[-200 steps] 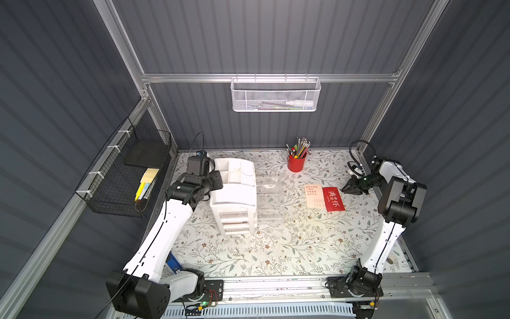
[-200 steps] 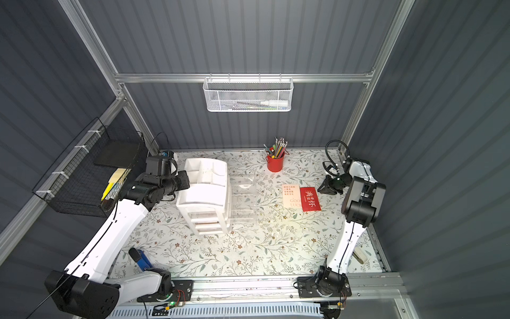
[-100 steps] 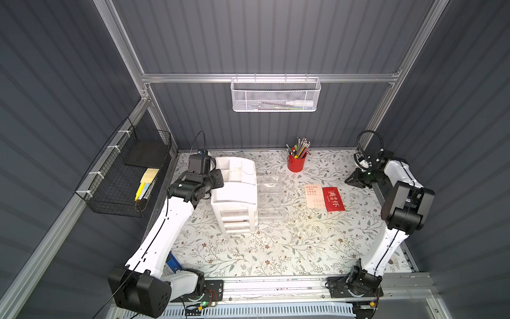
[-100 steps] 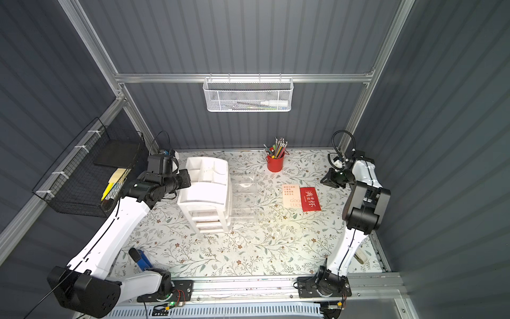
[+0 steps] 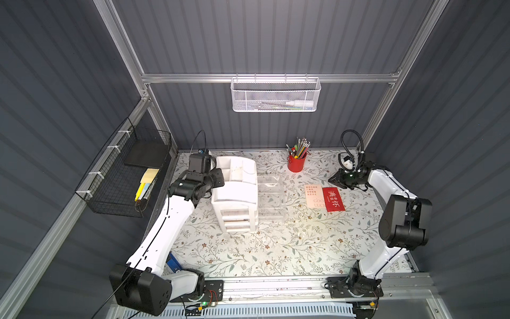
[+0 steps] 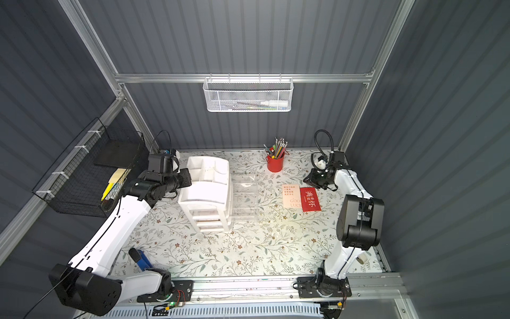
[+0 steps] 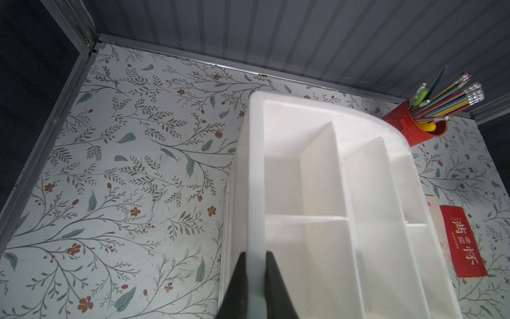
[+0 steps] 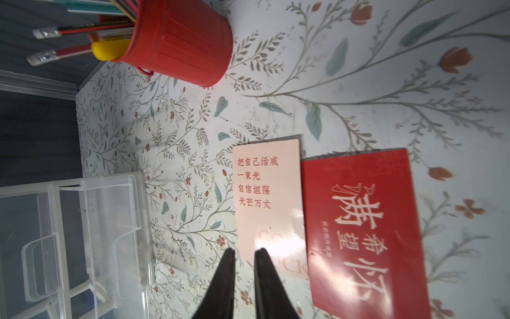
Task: Take the postcards out of the drawer
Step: Close the drawer in the storage box.
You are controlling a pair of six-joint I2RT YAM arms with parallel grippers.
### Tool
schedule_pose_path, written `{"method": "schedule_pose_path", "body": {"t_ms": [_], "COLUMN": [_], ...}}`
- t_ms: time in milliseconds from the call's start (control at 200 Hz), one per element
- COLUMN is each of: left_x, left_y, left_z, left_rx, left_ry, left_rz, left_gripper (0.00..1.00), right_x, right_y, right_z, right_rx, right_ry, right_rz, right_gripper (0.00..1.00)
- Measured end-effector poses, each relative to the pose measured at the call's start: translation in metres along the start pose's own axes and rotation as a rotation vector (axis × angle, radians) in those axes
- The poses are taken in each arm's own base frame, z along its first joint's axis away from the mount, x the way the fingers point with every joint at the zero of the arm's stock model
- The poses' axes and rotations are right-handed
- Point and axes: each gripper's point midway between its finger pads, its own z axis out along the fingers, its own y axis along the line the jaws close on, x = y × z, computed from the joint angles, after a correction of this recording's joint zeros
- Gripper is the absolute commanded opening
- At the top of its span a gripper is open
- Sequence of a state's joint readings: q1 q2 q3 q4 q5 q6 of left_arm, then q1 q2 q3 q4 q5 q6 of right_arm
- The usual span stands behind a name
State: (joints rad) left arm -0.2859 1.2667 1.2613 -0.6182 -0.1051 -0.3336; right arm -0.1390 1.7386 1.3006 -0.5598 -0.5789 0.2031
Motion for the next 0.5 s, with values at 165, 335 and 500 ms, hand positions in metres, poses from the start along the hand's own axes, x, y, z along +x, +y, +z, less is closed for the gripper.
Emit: {"method": "schedule_pose_path", "body": {"t_ms": [165,335,500], "left_x": [0.0,-0.001,-0.001], "left_y": [0.0,0.0,0.0], "left_z": [0.0,0.0,0.0], "left_rx": [0.002,0.001,0.001], "left_ry": [-0.001,-0.002,-0.002], "left_rz": [-0.001,-0.001,-0.001], "left_gripper": [0.0,0.0,0.0], "right_x": [0.017,0.041,0.068], "right_y": [0.023,0.038,0.051], "right_z": [-0.001,0.004,0.016], "right_rx": [-0.02,-0.019,-0.028], "right_ry": [-0.033,-0.044,-0.01], "right_rz": [-0.016,-0.045,-0.073], "right_gripper": [0.18,0.17,0.16]}}
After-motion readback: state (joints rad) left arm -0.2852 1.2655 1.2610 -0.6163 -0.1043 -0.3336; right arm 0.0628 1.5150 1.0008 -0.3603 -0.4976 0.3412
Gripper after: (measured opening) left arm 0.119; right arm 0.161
